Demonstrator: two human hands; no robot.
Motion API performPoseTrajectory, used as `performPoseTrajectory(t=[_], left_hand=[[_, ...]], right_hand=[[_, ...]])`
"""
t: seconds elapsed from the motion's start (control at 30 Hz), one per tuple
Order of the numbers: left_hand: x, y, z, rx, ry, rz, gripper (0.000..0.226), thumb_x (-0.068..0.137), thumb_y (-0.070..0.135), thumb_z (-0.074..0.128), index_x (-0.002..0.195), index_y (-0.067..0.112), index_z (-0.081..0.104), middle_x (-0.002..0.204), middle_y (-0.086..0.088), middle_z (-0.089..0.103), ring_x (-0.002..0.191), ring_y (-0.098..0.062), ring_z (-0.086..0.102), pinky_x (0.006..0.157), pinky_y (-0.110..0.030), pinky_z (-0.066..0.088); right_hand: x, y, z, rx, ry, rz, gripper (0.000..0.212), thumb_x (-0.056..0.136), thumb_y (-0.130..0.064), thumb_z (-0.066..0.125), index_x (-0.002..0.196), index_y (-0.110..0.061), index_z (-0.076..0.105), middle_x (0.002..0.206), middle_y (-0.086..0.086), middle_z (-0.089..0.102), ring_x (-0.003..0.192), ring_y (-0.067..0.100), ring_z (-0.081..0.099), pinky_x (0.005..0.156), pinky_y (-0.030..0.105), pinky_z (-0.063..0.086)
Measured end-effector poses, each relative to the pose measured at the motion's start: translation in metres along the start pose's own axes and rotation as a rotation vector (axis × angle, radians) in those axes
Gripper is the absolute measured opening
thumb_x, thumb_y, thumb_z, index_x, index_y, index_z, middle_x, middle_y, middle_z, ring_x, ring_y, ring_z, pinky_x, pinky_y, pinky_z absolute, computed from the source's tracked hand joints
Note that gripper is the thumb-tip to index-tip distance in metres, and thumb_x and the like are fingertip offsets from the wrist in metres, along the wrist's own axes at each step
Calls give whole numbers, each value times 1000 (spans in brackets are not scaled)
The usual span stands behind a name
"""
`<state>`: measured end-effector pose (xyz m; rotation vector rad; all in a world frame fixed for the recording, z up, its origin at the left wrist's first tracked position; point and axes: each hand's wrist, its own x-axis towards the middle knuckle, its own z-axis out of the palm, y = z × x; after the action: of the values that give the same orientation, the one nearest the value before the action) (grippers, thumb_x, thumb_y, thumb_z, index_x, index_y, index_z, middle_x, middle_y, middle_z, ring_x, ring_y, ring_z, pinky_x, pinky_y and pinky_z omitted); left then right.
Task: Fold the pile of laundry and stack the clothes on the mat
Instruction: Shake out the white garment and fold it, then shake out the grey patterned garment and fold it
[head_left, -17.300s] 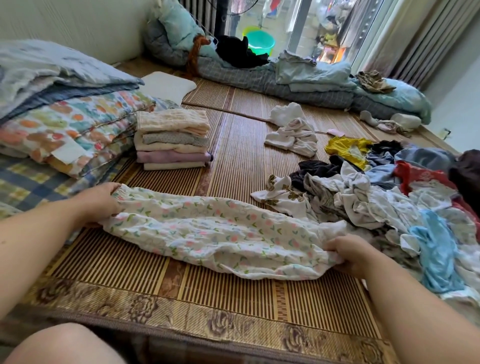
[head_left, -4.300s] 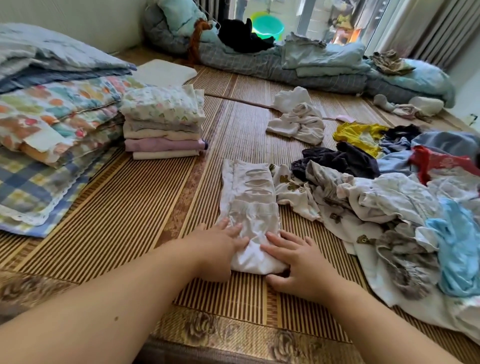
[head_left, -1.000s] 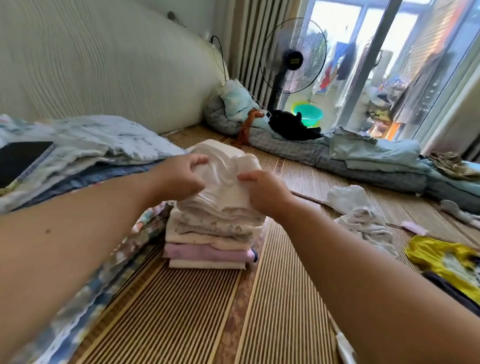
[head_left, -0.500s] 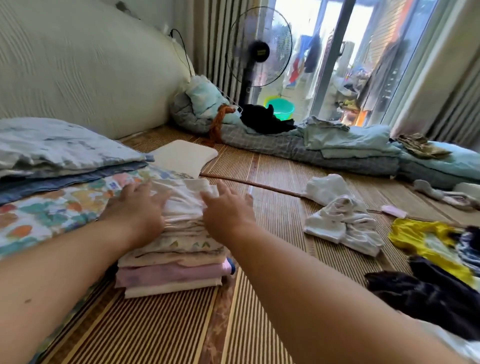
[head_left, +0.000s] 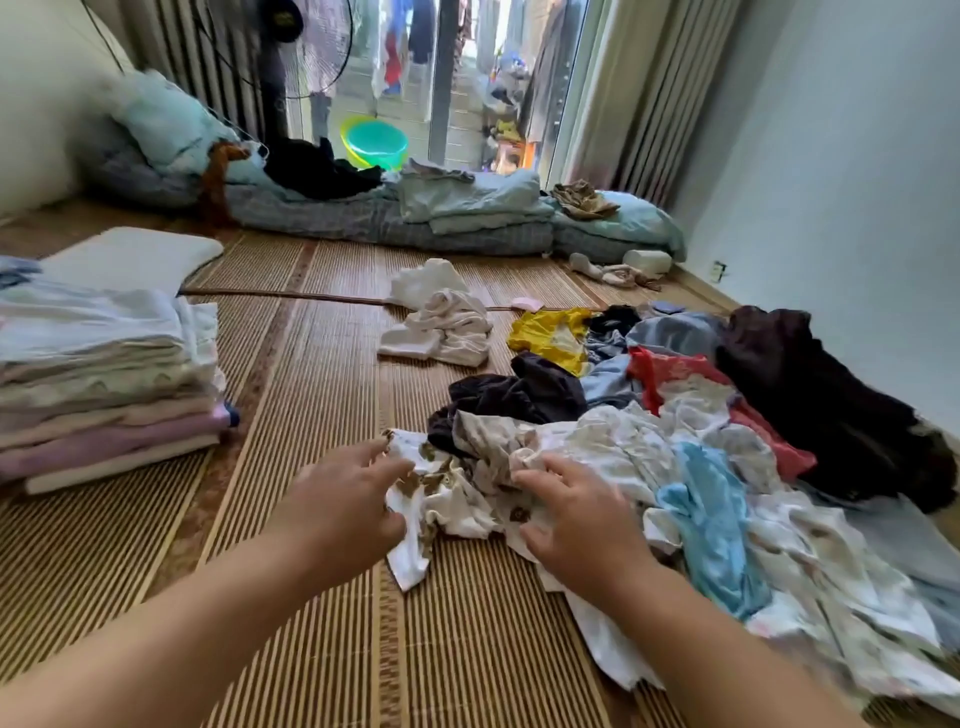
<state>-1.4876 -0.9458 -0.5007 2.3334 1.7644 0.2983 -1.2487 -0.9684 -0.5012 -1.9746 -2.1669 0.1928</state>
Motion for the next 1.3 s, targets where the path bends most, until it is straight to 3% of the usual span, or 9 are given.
performPoseTrajectory(t=[0.17,0.47,0.53,0.67,0.77,0.93,1.1,1.2,1.3], left_hand=[[17,69,46,-20,-106,57,64,84,40,55,145,40,34,156,8,29,143,-15,25,114,-42,31],[112,79,85,-63,-114,-168,75,86,37,63,150,39,23,159,-3,18,139,-28,34,109,-46,39],[128,80,87,54,-131,-126,62,88,31,61,143,40,34,156,-6,19,131,-32,42,104,-46,43],[151,84,78,180,-172,86,22,95,21,47,115,24,56,122,-8,51,104,-30,59,87,-42,51],[162,88,42,164,-70,181,6,90,21,51,85,21,48,90,-3,57,83,-25,59,66,-34,46],[160,97,-38,179,76,291,17,85,21,57,79,23,41,80,2,48,71,-20,49,55,-29,36],[143,105,-122,55,245,176,23,81,20,61,71,24,41,72,6,47,64,-16,47,47,-25,30],[127,113,-170,-24,342,141,21,83,21,58,70,26,42,74,6,49,66,-14,49,50,-24,35],[110,118,-213,-76,452,83,21,85,23,55,69,26,42,75,3,50,66,-12,47,52,-26,33]], right_hand=[[-45,66,-3,63,53,169,56,85,-46,60,139,-38,46,148,-14,38,135,10,37,112,42,31],[-12,79,24,59,-94,104,61,85,-53,51,142,-46,33,153,-2,23,142,21,17,115,48,17],[-6,79,29,53,-108,103,60,85,-53,51,141,-47,31,151,-1,22,141,21,16,115,51,13],[3,82,38,53,-126,130,71,83,-54,49,146,-50,16,154,-4,12,142,23,10,114,52,10],[8,87,42,57,-138,144,79,82,-54,49,145,-56,1,155,-9,3,143,23,5,115,50,10],[10,94,39,66,-132,194,85,80,-56,55,146,-55,1,158,-7,-4,146,25,0,116,43,21],[4,92,25,90,-48,232,83,79,-59,52,150,-48,10,160,1,13,145,24,18,115,36,28],[1,90,8,265,-3,254,69,82,-51,60,145,-34,38,141,5,49,130,25,46,107,36,40],[2,89,-11,383,19,188,70,80,-53,65,144,-40,40,150,-1,42,138,19,37,109,26,32]])
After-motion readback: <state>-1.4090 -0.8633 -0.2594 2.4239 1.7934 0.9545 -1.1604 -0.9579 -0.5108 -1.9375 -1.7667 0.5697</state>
